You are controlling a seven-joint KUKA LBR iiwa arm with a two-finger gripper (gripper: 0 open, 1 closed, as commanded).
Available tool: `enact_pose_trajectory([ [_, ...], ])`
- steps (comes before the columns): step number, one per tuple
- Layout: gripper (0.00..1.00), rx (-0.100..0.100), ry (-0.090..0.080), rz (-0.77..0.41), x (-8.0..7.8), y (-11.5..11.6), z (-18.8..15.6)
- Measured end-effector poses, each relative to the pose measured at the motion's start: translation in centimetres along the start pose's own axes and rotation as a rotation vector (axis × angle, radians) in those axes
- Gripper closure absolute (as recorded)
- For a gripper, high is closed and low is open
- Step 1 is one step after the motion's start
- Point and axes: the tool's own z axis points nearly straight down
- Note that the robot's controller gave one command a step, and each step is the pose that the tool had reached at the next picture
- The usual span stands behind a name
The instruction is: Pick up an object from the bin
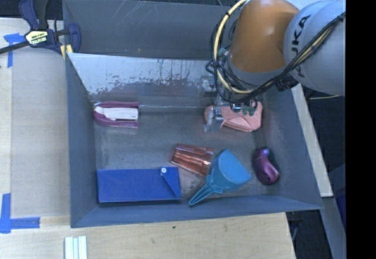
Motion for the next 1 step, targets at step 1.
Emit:
enact_pose_trajectory([
  [1,0.0,0.0,0.0,0.0,-0.01,-0.01,0.01],
])
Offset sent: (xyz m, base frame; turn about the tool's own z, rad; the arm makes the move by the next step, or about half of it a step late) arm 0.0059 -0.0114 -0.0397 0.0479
